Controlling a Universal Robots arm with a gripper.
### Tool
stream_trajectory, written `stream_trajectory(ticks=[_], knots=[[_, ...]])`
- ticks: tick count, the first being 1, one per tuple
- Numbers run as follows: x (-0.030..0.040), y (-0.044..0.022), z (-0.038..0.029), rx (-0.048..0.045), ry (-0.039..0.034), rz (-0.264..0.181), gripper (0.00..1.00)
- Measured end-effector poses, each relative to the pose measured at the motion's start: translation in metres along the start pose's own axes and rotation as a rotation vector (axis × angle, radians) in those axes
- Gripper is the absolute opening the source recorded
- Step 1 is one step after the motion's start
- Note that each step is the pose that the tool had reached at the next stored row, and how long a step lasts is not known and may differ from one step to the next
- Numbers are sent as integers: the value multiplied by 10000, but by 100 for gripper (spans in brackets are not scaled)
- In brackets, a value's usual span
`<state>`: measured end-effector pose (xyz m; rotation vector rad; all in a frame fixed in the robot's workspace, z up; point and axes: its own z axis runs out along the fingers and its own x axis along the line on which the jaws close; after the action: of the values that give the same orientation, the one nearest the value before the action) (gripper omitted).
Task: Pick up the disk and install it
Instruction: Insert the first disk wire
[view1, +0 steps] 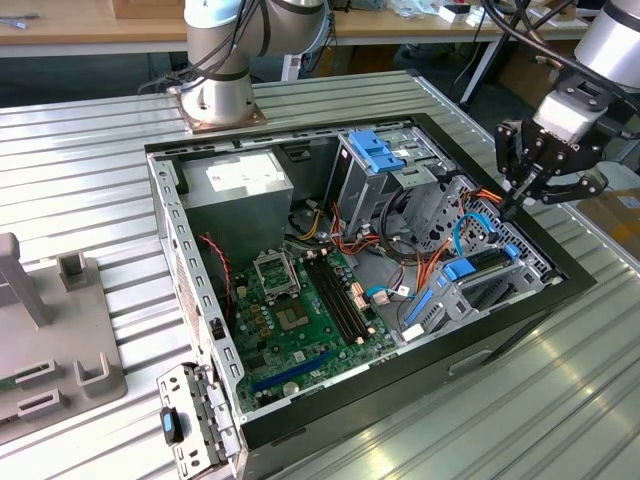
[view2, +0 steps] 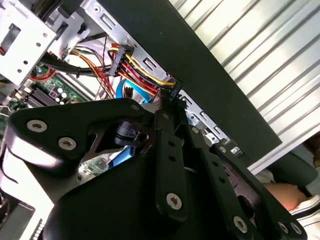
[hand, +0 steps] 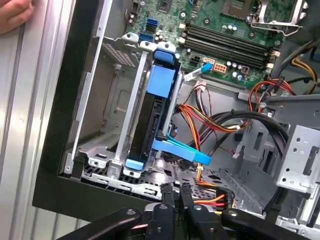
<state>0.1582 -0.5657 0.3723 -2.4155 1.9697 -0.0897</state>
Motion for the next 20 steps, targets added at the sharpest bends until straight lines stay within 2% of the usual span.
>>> stream_trajectory(ticks=[3,8,11,12,13,14,16,20], knots=[[0,0,0,-14,26,481,17],[0,0,0,-56,103,1896,17],[0,2,-1,-56,90,1921,17],[2,3,-1,-25,-191,1937,17],[10,7,0,-7,-342,1946,17],[41,13,0,7,-435,1950,17],[72,23,1,25,-447,1952,17],[96,106,-2,158,-467,1953,17]])
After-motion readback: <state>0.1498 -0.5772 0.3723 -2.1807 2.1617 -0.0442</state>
